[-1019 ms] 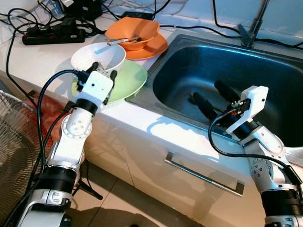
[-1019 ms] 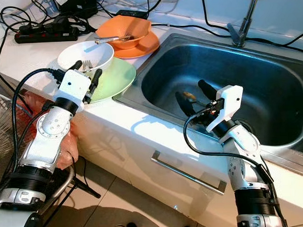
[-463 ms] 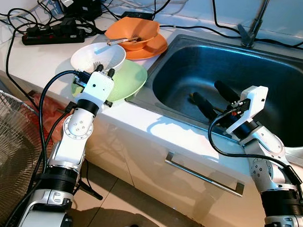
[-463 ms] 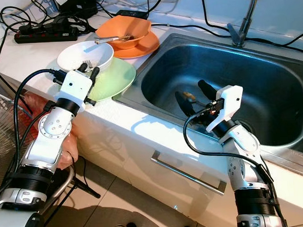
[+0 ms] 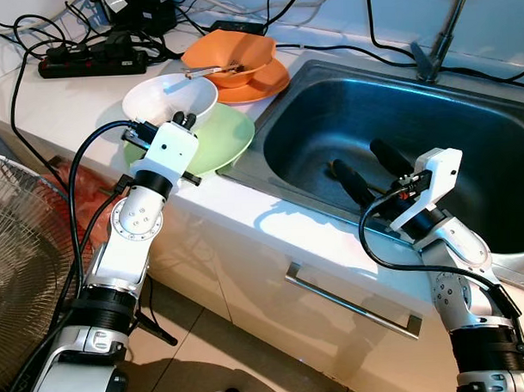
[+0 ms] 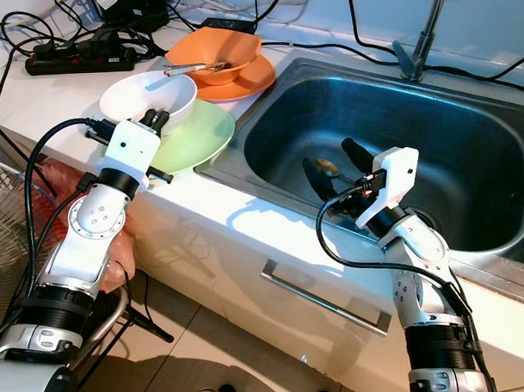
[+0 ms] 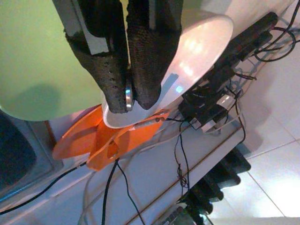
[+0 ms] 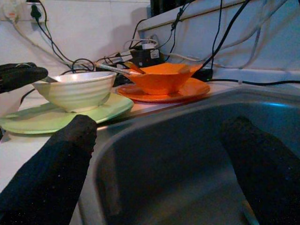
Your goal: Kitchen organization
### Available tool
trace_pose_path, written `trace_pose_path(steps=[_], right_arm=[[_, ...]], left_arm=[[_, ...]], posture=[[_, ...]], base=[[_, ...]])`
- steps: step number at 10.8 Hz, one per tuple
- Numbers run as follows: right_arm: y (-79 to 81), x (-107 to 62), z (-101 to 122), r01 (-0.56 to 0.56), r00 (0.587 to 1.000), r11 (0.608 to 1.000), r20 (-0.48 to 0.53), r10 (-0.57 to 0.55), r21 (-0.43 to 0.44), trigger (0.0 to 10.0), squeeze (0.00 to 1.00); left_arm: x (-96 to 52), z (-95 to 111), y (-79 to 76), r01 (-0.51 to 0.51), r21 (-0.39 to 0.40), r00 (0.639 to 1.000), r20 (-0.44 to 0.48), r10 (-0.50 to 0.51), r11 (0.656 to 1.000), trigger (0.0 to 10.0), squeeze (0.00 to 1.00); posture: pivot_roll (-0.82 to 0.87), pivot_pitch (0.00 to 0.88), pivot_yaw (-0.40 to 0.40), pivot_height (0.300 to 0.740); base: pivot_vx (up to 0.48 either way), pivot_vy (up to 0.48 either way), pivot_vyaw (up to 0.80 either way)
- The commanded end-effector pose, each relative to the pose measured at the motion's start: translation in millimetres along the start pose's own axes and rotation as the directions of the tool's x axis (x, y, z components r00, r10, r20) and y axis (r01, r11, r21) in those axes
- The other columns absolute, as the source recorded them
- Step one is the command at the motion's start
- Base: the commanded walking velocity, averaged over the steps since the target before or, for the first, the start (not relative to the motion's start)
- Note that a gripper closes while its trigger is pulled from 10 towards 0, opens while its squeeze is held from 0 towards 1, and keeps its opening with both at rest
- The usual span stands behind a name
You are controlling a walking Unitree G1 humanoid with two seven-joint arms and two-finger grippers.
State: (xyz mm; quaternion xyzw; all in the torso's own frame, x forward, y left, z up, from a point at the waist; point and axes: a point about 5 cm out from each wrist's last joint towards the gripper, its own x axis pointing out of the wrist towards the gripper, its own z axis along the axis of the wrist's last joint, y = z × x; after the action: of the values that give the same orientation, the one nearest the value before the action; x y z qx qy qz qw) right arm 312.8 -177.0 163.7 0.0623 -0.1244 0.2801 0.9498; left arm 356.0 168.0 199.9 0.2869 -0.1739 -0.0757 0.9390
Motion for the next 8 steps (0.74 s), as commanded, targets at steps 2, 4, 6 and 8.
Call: trace_pose_path(steps=[2, 4, 6, 8], right_arm=[[3.3, -5.8, -18, 0.013, 0.999, 0.999, -0.049, -0.011, 0.047, 10.0, 0.0], [3.4, -5.2, -18, 0.011, 0.999, 0.999, -0.047, -0.009, 0.047, 10.0, 0.0], [3.7, -5.0, -19, 0.009, 0.999, 0.999, -0.047, -0.007, 0.047, 10.0, 0.0], [3.7, -4.4, -18, 0.008, 0.999, 0.999, -0.046, -0.006, 0.048, 10.0, 0.0]], left_arm=[[2.7, 1, 2.1, -0.007, 0.009, 1.0, 0.005, 0.007, 1.0, 0.0, 0.0], [3.1, 2, 3.6, -0.012, 0.013, 1.0, 0.014, 0.012, 1.0, 0.0, 0.0], [5.1, 8, 7.4, -0.034, 0.031, 0.999, 0.041, 0.033, 0.999, 1.8, 0.0], [7.2, 20, 12.2, -0.071, 0.07, 0.994, 0.089, 0.065, 0.995, 10.0, 0.0]], posture=[[0.02, 0.1, 0.092, 0.74], [0.02, 0.086, 0.092, 0.74], [0.02, 0.078, 0.093, 0.74], [0.03, 0.083, 0.091, 0.74]], base=[[0.0, 0.0, 0.0], [0.0, 0.0, 0.0], [0.0, 0.0, 0.0], [0.0, 0.0, 0.0]])
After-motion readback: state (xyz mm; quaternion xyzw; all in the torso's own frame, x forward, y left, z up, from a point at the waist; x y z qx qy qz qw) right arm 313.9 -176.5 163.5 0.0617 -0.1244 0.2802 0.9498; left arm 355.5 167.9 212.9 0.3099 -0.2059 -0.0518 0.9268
